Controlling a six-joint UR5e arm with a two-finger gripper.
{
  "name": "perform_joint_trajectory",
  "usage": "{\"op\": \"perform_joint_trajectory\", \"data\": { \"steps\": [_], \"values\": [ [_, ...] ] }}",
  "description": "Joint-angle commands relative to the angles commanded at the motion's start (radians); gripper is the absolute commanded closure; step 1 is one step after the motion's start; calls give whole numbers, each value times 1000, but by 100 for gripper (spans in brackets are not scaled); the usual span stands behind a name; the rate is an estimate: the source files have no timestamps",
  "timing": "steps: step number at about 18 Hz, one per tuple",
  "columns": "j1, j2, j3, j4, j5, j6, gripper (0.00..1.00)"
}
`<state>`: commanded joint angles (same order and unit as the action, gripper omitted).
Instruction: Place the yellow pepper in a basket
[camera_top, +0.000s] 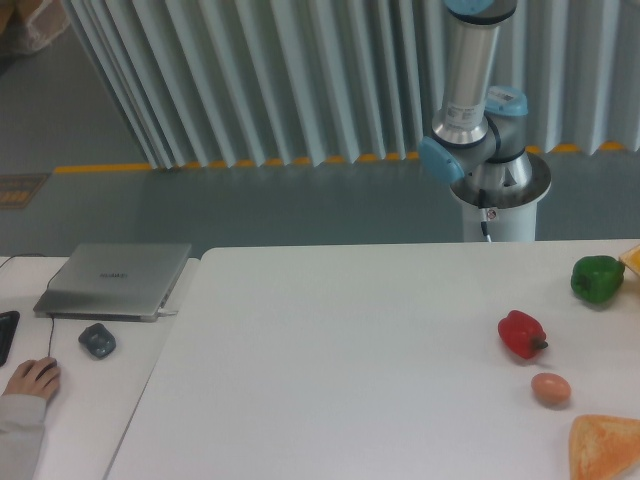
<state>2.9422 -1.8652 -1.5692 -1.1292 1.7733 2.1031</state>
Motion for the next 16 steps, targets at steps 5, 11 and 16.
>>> {"op": "perform_joint_trajectory", "data": {
  "steps": [5,11,16],
  "values": [
    [-3,-2,-14,20,-32,12,0],
    [-17,12,32,2,-154,38,0],
    [-125,58,35,-87,-227,14,0]
  ]
}}
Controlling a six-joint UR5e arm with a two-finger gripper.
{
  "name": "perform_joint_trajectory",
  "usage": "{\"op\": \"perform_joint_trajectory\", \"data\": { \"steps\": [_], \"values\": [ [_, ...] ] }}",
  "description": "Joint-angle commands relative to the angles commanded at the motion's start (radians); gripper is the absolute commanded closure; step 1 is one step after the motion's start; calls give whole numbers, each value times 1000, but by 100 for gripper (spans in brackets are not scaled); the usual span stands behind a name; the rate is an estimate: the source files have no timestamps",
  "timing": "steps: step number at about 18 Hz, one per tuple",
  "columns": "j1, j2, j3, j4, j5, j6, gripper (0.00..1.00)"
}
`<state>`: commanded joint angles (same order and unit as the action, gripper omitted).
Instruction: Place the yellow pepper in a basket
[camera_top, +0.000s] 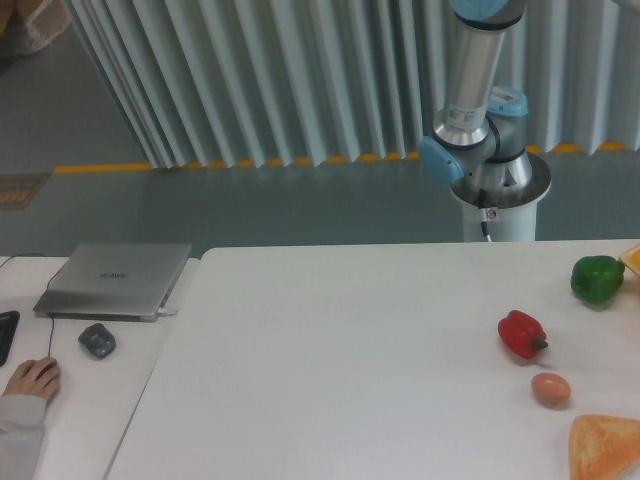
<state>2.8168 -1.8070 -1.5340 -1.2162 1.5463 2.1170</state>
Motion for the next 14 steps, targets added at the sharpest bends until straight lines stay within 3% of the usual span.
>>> {"op": "perform_joint_trajectory", "data": {
  "steps": [6,14],
  "values": [
    [-140,-5,8,-16,0,-115,0],
    [-152,-17,6,-14,5,-140,0]
  ]
}}
